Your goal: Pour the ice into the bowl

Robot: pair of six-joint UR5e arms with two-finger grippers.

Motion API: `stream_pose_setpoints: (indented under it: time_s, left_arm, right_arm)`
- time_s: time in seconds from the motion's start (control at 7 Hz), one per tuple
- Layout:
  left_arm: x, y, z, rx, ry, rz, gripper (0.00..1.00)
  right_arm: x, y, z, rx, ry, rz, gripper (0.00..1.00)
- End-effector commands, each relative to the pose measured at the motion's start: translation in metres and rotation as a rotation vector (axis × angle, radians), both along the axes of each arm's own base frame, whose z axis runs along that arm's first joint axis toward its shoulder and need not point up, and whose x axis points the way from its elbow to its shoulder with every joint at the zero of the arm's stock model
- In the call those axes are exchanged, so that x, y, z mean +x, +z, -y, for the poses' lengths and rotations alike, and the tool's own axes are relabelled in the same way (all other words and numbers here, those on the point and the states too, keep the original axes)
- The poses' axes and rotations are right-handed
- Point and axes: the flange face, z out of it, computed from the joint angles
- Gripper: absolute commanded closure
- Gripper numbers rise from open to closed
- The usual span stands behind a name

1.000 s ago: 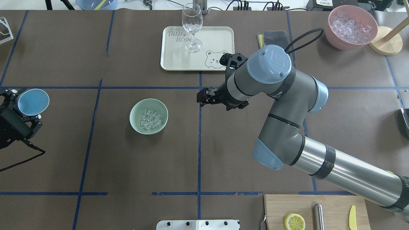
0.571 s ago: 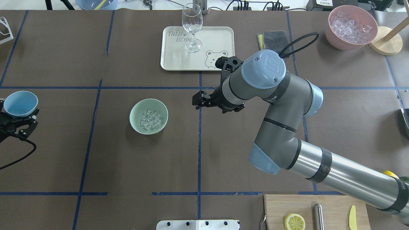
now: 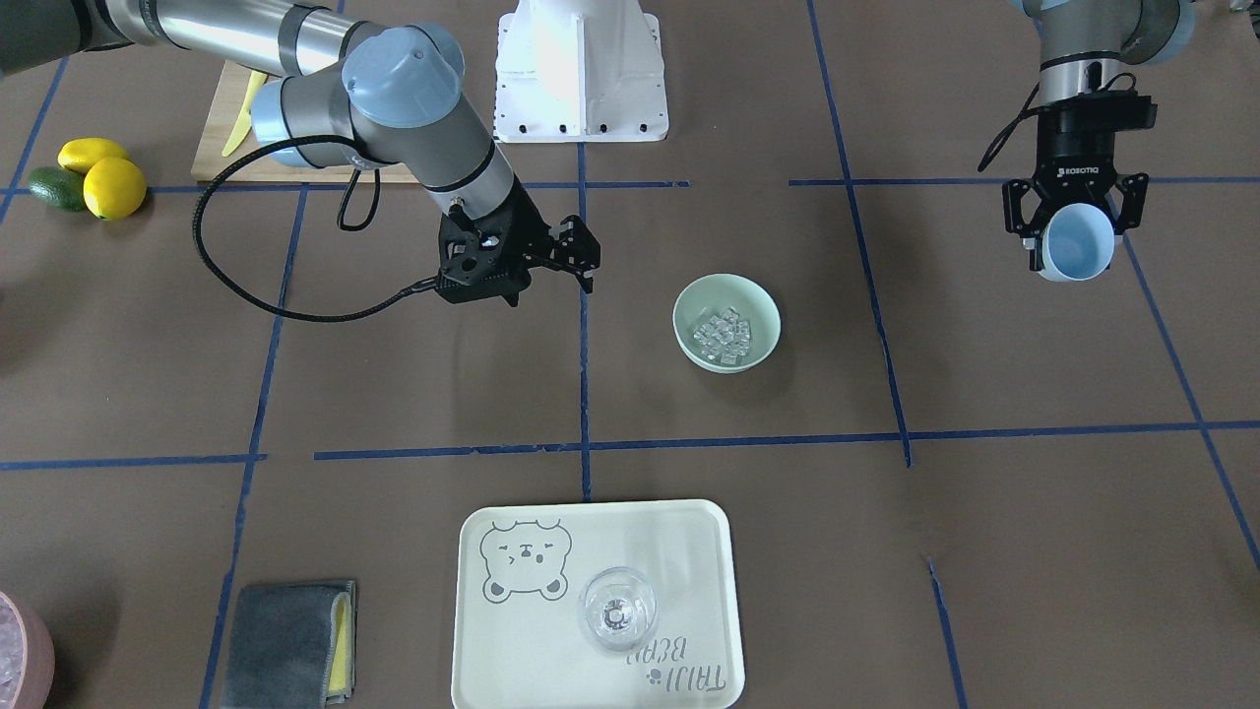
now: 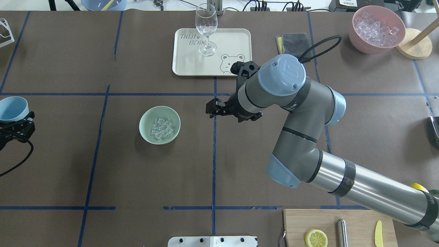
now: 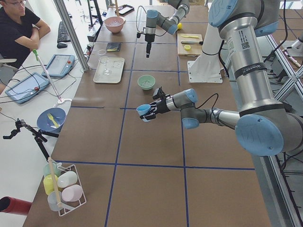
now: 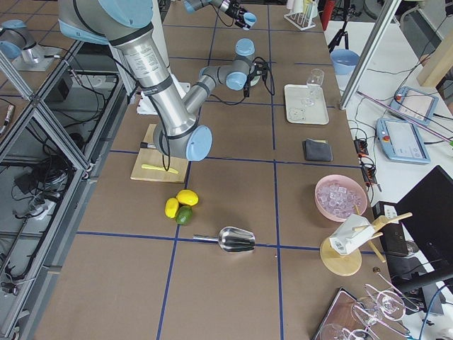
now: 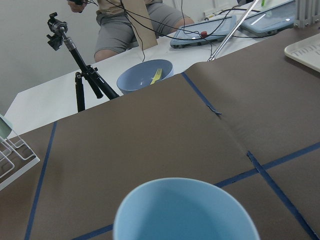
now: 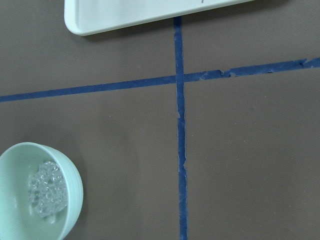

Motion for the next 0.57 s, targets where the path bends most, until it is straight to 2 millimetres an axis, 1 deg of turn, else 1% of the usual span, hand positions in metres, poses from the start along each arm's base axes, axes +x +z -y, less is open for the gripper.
stream_pose_setpoints:
  time_s: [0.0, 0.14, 0.29, 0.43]
  left_arm:
    - [0.015, 0.011, 0.008, -0.041, -0.089, -0.14, 1.0]
    - [0.026, 0.024, 0.012, -0.083, -0.127, -0.223, 1.0]
    - [0.041, 0.047, 0.02, -0.085, -0.171, -0.208, 1.0]
    - [0.046, 0.064, 0.019, -0.075, -0.195, -0.178, 1.0]
  right_arm:
    - [-0.002, -0.002, -0.003, -0.014, 0.004, 0.007, 0.0]
    - [-0.004, -0.004, -0.006, -0.029, 0.007, 0.013, 0.0]
    - [-0.008, -0.009, -0.009, -0.031, 0.004, 0.02, 0.0]
    - [-0.014, -0.009, -0.015, -0.029, 0.011, 0.016, 0.0]
